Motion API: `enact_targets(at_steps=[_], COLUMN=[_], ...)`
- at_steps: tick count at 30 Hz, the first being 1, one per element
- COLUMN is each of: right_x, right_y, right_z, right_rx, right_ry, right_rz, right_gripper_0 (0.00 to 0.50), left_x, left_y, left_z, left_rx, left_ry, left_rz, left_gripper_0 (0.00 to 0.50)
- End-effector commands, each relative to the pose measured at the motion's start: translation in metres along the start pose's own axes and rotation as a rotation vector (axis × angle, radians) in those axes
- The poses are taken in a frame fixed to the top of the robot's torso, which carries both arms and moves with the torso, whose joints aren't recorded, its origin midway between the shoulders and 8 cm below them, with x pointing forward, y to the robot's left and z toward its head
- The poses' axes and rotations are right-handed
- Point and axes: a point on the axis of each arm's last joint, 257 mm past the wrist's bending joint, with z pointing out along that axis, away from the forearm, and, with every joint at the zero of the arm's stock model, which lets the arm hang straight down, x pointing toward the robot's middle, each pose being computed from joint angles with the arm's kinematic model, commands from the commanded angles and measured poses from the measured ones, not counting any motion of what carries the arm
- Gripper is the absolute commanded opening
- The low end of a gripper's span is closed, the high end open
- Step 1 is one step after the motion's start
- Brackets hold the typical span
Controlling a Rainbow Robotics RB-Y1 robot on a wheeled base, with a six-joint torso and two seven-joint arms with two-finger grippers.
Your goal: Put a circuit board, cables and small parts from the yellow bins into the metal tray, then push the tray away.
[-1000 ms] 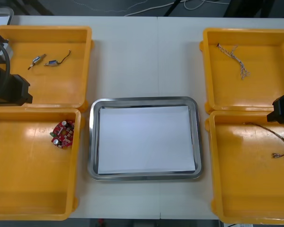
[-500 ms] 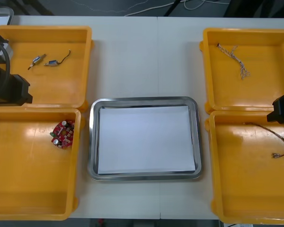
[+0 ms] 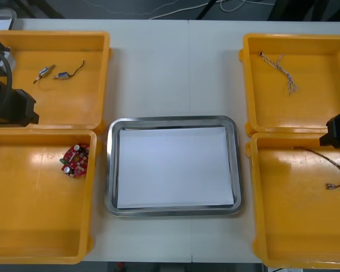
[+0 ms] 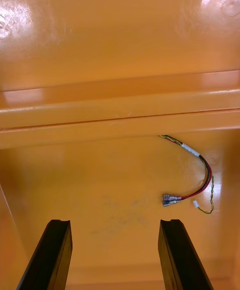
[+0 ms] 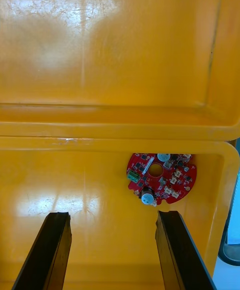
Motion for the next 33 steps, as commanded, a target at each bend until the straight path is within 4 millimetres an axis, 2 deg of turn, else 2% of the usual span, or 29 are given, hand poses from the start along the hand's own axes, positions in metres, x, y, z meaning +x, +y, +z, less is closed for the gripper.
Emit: enact_targets(at_steps=[1,33], right_x=[-0.0064,-0.0064], right_y=[-0.0053,-0.0053], right_z=[-0.0045,-0.0045], right_rx=[-0.003,-0.003], right_ry=[-0.029,-0.029], right_rz=[-0.017,-0.017], right_gripper_0=[0.500,0.500], left_x=[-0.0087,-0.0087], left_y=[0.0105,0.0105], left_z=[-0.0115,-0.0115], left_rx=[-0.027,-0.027], left_ry=[-0.045,-0.045], left_rz=[0.049,0.049], left_gripper_0=[0.500,0.500])
